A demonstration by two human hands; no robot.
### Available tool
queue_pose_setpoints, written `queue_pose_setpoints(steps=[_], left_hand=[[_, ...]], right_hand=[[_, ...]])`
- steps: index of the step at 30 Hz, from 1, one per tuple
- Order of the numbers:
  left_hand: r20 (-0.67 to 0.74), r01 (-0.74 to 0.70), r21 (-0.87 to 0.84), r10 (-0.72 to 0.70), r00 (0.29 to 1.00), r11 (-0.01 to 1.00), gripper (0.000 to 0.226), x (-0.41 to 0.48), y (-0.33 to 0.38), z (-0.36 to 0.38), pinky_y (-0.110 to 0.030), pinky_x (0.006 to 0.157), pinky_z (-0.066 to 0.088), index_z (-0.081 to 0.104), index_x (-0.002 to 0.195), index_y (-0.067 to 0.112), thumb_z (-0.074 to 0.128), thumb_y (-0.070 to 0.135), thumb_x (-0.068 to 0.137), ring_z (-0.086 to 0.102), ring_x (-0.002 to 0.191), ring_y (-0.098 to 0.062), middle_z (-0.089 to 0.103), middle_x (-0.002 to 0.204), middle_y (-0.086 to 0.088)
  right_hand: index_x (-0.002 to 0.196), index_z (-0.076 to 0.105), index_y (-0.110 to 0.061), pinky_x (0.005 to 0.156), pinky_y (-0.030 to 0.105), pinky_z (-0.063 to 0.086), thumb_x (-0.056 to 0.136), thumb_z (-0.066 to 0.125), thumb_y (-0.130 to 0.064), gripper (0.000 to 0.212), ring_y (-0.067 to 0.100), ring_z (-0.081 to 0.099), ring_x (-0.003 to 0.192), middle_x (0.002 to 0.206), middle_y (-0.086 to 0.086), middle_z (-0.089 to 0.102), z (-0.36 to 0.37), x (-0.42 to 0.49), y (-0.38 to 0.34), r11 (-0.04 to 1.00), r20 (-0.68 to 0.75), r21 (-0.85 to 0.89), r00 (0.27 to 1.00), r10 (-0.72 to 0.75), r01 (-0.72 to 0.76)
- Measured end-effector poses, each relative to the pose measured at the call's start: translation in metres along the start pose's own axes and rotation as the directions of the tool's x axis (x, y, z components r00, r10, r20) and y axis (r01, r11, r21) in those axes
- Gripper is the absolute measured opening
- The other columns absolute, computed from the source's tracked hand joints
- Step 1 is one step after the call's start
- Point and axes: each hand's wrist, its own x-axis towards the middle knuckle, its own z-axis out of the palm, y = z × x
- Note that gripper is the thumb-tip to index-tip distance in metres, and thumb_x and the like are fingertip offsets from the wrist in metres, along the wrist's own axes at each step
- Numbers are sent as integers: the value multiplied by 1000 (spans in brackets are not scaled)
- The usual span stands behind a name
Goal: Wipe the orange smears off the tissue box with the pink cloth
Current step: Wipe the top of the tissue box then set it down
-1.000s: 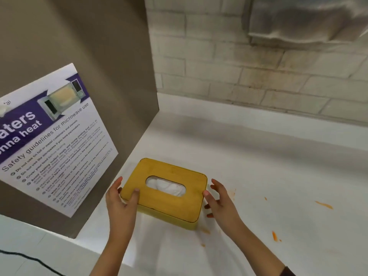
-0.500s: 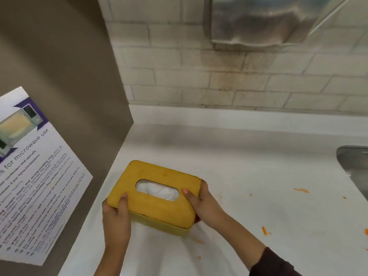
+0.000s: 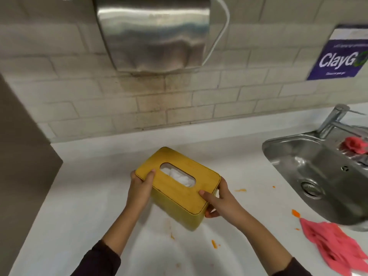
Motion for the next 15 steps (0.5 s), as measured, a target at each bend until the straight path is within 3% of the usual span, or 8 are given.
queue_pose_setpoints(steps=[3, 8, 11, 15], left_hand=[[76, -24, -9, 24, 997, 1000, 63, 10, 23, 60, -33, 82, 40, 32, 134, 11, 61, 40, 86, 52, 96, -24, 53, 109, -4], [124, -44, 78, 34, 992, 996, 67, 25, 58, 164, -34, 80, 38, 35, 134, 5, 64, 39, 83, 48, 97, -26, 41, 128, -15], [185, -11, 87, -5, 983, 996, 70, 37, 70, 224, -35, 78, 41, 34, 135, 6, 65, 40, 82, 47, 93, -24, 39, 127, -11], [279, -6, 93, -20, 960, 996, 61, 56, 86, 284, -44, 94, 50, 39, 133, 7, 63, 34, 84, 56, 111, -32, 49, 131, -17]], right_hand=[[126, 27, -29, 68, 43, 61, 89, 63, -29, 52, 20, 57, 56, 111, 4, 54, -48, 4, 6, 999, -79, 34, 997, 4, -2], [128, 31, -25, 59, 32, 60, 89, 59, -35, 49, 18, 61, 55, 95, 6, 59, -125, 18, 20, 996, -210, 84, 977, 17, 0], [129, 31, -28, 60, 30, 60, 89, 59, -34, 49, 19, 63, 63, 105, 7, 59, -166, 28, 36, 991, -252, 136, 968, 23, 12], [125, 31, -29, 64, 33, 60, 89, 64, -14, 51, 24, 60, 79, 115, 5, 54, -201, 47, 55, 977, -291, 205, 957, 11, 51]])
